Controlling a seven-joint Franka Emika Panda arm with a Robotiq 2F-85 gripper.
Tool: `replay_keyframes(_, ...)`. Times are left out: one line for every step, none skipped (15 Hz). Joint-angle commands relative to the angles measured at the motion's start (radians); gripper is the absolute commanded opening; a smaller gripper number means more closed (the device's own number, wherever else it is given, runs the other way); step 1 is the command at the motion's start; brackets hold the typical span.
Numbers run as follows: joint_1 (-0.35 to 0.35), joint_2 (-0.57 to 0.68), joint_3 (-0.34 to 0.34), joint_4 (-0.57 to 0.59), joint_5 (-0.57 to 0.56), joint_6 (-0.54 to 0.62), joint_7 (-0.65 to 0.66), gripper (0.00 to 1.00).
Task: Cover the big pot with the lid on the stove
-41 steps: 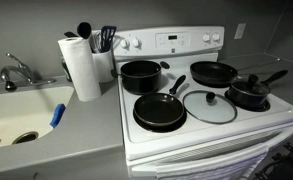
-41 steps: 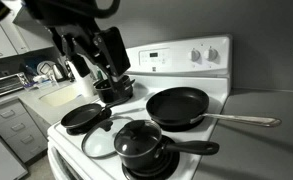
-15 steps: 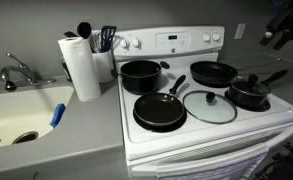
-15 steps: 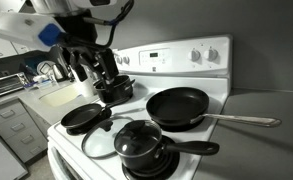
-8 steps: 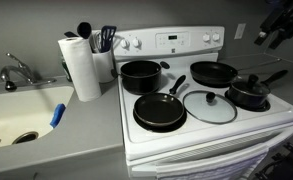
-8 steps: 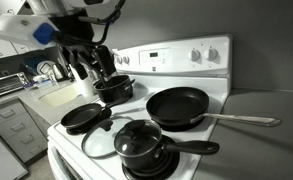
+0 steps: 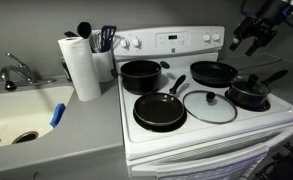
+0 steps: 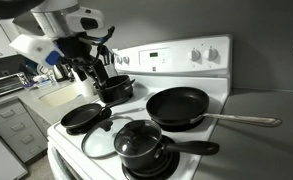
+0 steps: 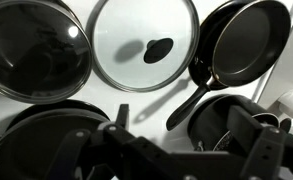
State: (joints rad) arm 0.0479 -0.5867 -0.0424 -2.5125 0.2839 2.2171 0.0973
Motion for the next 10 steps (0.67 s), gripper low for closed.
replay_keyframes(-0.011,-0.004,0.008,0.002,0.006,-0.004,-0.004,1.0)
replay_keyframes(-0.012,-0.011,0.007,0.002,0.005,-0.004,-0.004,1.0)
replay_keyframes(-0.027,0.001,0.033,0.009,-0.023,-0.016,0.036,1.0)
replay_keyframes(-0.069,0.018,0.098,0.033,-0.092,-0.061,0.158,1.0)
replay_keyframes(-0.078,0.016,0.132,0.021,-0.118,-0.028,0.224,1.0)
replay_keyframes(-0.087,0.02,0.171,0.026,-0.147,-0.038,0.312,1.0)
replay_keyframes(-0.099,0.022,0.211,0.028,-0.178,-0.049,0.395,1.0)
replay_keyframes(-0.108,0.027,0.249,0.035,-0.202,-0.074,0.474,1.0)
replay_keyframes(-0.116,0.035,0.283,0.043,-0.222,-0.098,0.552,1.0)
replay_keyframes(-0.121,0.039,0.312,0.046,-0.241,-0.124,0.622,1.0)
